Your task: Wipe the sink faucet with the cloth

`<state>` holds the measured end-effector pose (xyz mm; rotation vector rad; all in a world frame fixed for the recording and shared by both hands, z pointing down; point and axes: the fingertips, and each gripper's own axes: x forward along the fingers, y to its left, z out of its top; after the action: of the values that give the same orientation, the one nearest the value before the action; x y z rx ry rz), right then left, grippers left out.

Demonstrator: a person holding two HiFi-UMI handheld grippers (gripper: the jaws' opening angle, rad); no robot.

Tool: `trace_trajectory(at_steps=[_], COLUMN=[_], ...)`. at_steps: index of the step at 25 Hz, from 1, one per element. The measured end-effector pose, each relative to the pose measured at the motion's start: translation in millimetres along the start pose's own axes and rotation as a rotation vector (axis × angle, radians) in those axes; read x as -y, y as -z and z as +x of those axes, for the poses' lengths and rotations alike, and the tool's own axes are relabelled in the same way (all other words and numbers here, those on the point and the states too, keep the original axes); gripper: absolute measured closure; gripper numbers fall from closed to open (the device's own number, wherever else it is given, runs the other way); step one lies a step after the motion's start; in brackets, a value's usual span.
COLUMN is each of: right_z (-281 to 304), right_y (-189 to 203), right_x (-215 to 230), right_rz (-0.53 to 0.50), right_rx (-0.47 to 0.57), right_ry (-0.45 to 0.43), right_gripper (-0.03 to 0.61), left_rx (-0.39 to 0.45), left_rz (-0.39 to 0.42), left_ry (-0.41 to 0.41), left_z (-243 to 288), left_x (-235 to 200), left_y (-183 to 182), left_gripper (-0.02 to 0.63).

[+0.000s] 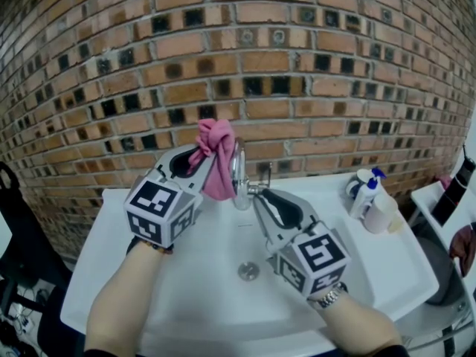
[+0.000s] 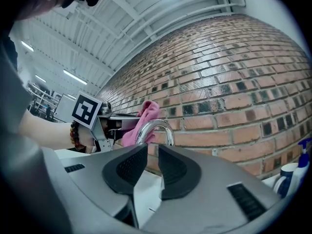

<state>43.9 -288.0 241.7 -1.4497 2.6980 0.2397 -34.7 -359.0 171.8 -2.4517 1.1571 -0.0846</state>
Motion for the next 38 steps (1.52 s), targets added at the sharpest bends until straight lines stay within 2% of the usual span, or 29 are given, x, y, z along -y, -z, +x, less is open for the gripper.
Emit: trace_trajectory(at_steps=[16, 20, 27, 38], right_z=[-1.5, -1.8, -1.8, -2.4], right_y=[-1.6, 0.7, -0.1, 1.4], right_x=[-3.5, -2.6, -1.0, 4.3], right_rz=[0.003, 0.009, 0.008, 0.021], right_rx=[0.001, 0.000, -0.004, -0.013], right_ry=[-0.003, 0.001, 0.002, 0.002], right_gripper=[0.495, 0.495, 0.495, 0.495], left_rx=[0.062, 0.044, -0.003, 0.012], left_rz=[-0.051, -0.067, -0.036, -0.128], left_ry=[-0.036, -0.020, 0.052, 0.101], left_z=[-61.5, -48.3, 0.6, 43.4], left_x=[-8.8, -6.4, 5.7, -4.7], left_y=[-9.9, -5.1, 2.2, 13.2], left_gripper=[0.560, 0.560, 0.560, 0.565])
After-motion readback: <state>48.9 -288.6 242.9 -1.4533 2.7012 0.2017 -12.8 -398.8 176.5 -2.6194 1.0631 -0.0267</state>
